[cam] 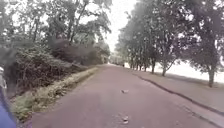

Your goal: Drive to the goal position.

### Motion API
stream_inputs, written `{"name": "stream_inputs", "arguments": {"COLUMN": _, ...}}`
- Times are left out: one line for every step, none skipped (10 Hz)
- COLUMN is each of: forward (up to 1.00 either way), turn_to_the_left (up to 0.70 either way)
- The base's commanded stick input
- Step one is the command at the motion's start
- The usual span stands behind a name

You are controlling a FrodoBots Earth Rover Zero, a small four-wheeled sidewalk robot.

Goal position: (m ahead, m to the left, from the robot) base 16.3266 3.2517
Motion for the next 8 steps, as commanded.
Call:
{"name": "stream_inputs", "arguments": {"forward": 0.7, "turn_to_the_left": -0.01}}
{"name": "stream_inputs", "arguments": {"forward": 0.7, "turn_to_the_left": -0.01}}
{"name": "stream_inputs", "arguments": {"forward": 0.7, "turn_to_the_left": -0.01}}
{"name": "stream_inputs", "arguments": {"forward": 0.7, "turn_to_the_left": -0.01}}
{"name": "stream_inputs", "arguments": {"forward": 0.7, "turn_to_the_left": -0.01}}
{"name": "stream_inputs", "arguments": {"forward": 0.7, "turn_to_the_left": -0.01}}
{"name": "stream_inputs", "arguments": {"forward": 0.7, "turn_to_the_left": -0.01}}
{"name": "stream_inputs", "arguments": {"forward": 0.7, "turn_to_the_left": -0.01}}
